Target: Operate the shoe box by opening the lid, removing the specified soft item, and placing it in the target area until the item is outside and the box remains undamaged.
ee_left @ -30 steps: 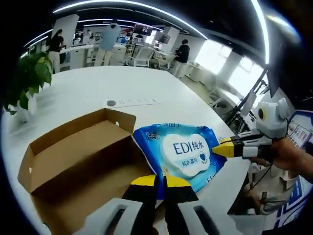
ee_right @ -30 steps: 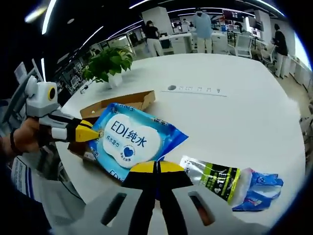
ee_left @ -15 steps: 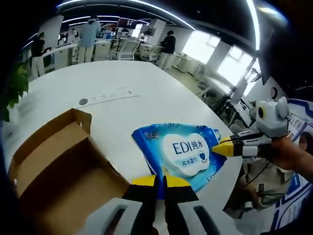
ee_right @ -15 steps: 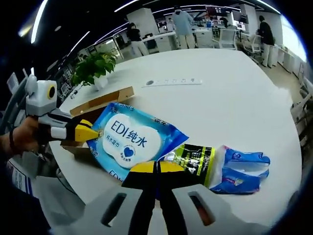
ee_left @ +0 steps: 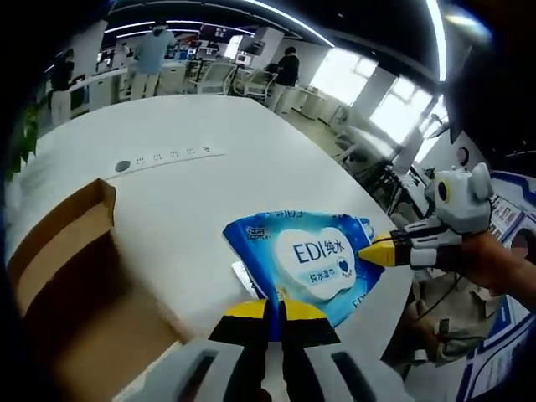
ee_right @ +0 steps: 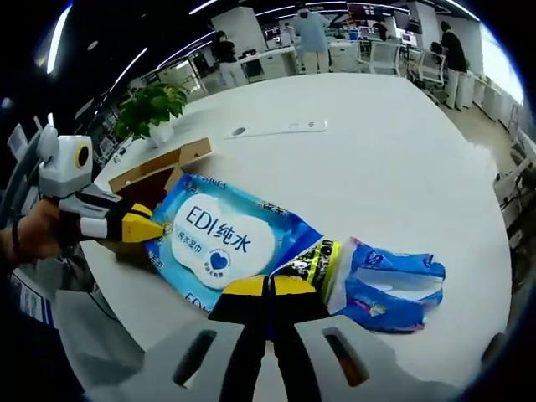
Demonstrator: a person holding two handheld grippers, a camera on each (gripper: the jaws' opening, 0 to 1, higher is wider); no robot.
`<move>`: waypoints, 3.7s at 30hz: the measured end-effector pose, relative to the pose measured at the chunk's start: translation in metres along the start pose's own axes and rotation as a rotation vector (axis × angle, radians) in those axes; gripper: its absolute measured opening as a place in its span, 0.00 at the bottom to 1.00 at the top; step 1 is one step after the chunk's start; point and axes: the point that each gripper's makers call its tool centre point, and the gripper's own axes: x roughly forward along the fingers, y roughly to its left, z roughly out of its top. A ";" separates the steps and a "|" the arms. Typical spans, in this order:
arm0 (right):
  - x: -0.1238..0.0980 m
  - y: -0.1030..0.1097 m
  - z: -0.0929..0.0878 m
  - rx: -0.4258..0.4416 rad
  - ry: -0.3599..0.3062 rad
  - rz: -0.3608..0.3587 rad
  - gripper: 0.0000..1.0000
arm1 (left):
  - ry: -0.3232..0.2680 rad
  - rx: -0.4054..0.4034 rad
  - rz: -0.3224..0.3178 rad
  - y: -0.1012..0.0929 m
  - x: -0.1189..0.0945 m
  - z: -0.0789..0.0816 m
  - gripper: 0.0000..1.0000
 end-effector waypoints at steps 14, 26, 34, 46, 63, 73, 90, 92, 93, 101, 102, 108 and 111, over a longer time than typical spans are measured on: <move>0.027 -0.022 -0.024 -0.086 0.095 0.028 0.00 | 0.048 -0.040 0.043 0.007 0.038 -0.025 0.04; 0.049 -0.036 -0.027 -0.094 0.118 0.043 0.00 | 0.070 -0.067 0.089 0.019 0.057 -0.030 0.04; 0.055 -0.040 -0.026 -0.088 0.112 0.045 0.00 | 0.107 -0.063 0.111 0.024 0.065 -0.038 0.04; 0.053 -0.045 -0.027 -0.093 0.098 0.023 0.01 | 0.139 -0.022 0.110 0.029 0.062 -0.040 0.05; 0.035 -0.047 -0.030 -0.158 0.114 -0.050 0.04 | 0.116 0.003 0.094 0.014 0.030 -0.043 0.09; 0.017 -0.046 -0.023 -0.165 0.090 -0.085 0.04 | 0.060 0.061 0.050 0.010 0.009 -0.033 0.15; 0.003 -0.001 0.005 -0.195 0.023 -0.013 0.21 | -0.045 0.077 0.041 0.028 -0.050 -0.026 0.27; 0.002 0.006 0.012 -0.191 0.007 -0.002 0.22 | -0.062 0.071 0.047 0.034 -0.059 -0.025 0.28; 0.002 0.009 0.014 -0.188 0.000 0.002 0.23 | -0.071 0.069 0.050 0.038 -0.065 -0.024 0.30; 0.006 0.035 0.026 -0.216 -0.024 0.056 0.29 | -0.143 0.072 0.104 0.070 -0.107 -0.022 0.35; 0.007 0.037 0.027 -0.213 -0.023 0.063 0.29 | -0.148 0.074 0.111 0.076 -0.111 -0.022 0.35; 0.013 0.049 0.036 -0.193 -0.039 0.090 0.31 | -0.192 0.061 0.154 0.101 -0.143 -0.019 0.37; 0.016 0.061 0.043 -0.200 -0.053 0.110 0.31 | -0.210 0.053 0.170 0.113 -0.159 -0.020 0.38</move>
